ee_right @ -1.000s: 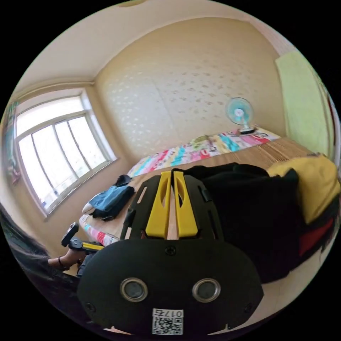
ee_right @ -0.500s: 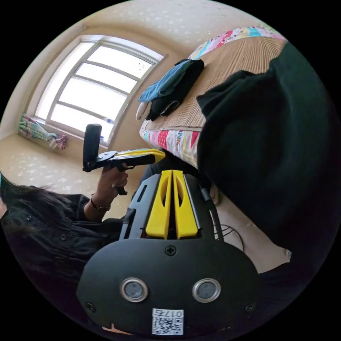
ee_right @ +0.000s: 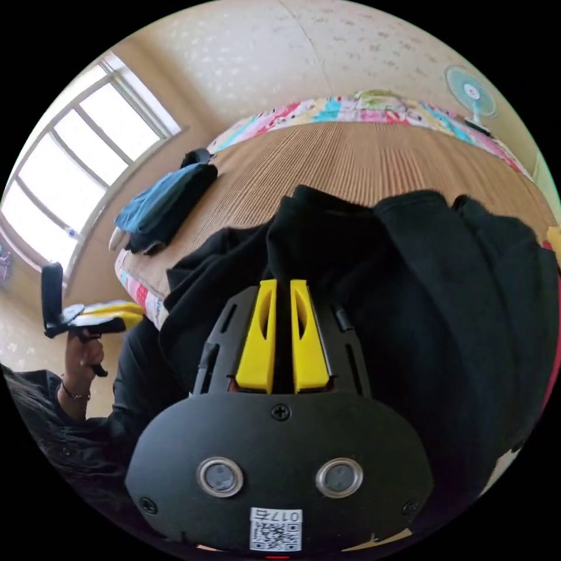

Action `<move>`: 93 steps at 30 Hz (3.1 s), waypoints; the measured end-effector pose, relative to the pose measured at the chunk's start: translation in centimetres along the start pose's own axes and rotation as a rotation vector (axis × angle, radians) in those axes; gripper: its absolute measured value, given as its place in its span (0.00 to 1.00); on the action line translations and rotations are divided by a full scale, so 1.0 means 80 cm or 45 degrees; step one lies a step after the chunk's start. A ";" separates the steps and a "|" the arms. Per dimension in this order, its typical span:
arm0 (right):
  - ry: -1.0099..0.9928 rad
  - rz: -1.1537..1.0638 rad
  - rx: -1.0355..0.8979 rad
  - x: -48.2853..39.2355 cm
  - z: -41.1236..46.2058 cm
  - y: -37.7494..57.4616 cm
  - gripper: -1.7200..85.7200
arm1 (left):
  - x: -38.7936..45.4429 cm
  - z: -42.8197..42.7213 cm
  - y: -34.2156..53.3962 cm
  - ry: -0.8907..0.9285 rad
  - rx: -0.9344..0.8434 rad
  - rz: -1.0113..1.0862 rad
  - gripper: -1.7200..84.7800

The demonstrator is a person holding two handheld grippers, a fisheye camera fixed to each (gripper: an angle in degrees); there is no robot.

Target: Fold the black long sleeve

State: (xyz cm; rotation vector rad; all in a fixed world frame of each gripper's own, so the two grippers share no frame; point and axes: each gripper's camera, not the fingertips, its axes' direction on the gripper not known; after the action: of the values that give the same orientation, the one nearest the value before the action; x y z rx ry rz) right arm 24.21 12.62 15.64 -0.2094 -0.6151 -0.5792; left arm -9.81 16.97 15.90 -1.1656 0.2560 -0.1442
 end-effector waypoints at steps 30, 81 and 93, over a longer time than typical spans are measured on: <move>0.645 0.180 -0.135 0.099 -0.098 -0.071 0.11 | -0.076 0.022 -0.031 0.257 -0.051 -0.325 0.07; -0.639 -0.282 1.094 -0.038 -0.708 0.117 0.06 | 0.191 -0.501 0.206 0.503 1.068 0.676 0.01; 0.308 0.122 0.371 0.032 -0.293 -0.275 0.13 | 0.135 -0.174 -0.241 -0.347 0.302 0.155 0.16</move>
State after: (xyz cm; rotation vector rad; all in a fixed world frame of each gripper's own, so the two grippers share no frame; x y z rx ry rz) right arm 24.69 -14.85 -1.26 0.1040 -0.4448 -0.4087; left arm -2.83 -5.55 27.14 -0.9184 0.0661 0.0900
